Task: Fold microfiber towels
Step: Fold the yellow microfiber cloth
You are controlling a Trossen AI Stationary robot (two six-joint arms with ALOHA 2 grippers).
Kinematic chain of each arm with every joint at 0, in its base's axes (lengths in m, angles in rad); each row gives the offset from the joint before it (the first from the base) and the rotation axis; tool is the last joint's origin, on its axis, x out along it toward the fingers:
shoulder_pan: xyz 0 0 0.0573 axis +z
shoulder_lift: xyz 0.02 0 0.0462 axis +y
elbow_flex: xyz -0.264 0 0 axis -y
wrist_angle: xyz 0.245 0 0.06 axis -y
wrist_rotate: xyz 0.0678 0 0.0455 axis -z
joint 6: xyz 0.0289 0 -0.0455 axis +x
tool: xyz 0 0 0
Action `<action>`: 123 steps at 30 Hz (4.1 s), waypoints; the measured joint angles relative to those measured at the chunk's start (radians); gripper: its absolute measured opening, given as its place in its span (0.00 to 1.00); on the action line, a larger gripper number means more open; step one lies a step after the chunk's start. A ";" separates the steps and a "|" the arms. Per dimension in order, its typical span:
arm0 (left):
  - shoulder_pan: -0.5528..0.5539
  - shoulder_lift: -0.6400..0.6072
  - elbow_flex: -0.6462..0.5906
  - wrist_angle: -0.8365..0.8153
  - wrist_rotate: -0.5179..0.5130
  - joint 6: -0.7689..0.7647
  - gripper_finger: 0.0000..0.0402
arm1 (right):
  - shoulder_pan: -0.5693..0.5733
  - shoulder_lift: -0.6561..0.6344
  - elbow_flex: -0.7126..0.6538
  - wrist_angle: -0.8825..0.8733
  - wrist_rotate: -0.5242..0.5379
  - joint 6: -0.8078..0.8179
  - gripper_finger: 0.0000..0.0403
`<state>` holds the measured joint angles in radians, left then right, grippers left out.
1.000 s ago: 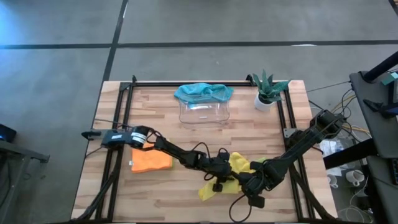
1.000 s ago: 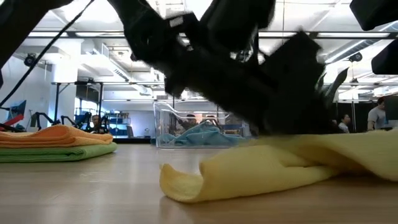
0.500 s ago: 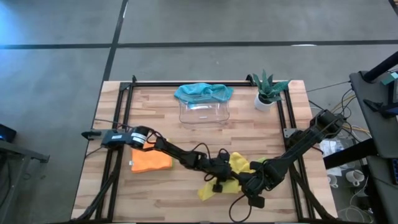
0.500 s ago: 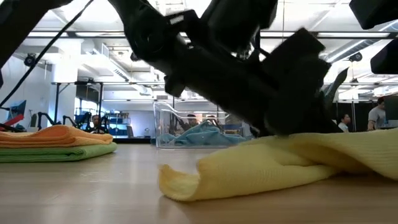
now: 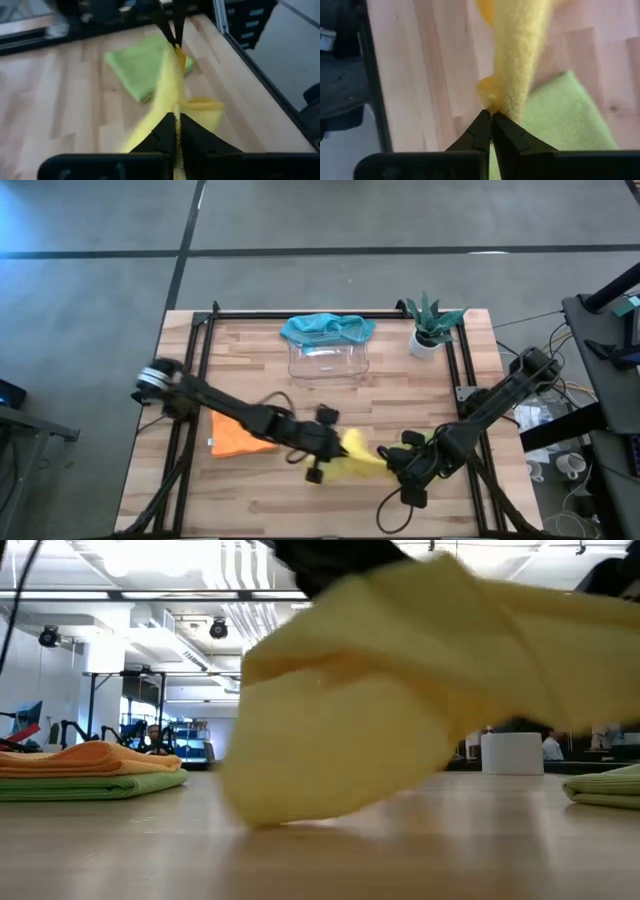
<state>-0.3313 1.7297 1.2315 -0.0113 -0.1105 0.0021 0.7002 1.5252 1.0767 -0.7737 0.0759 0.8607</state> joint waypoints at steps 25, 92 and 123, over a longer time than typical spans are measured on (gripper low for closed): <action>0.038 -0.559 -0.533 0.269 -0.188 0.034 0.00 | -0.152 -0.047 0.126 -0.098 0.482 -0.323 0.02; -0.163 -0.177 -0.533 0.098 -0.049 -0.520 0.00 | -0.065 0.192 -0.082 0.279 0.116 -0.045 0.05; -0.283 -0.150 -0.534 0.273 0.018 -0.602 0.35 | -0.069 0.204 -0.049 0.445 0.030 -0.094 0.27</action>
<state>-0.6139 1.5793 0.6971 0.2619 -0.0929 -0.6001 0.6311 1.7294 1.0281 -0.3284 0.1055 0.7662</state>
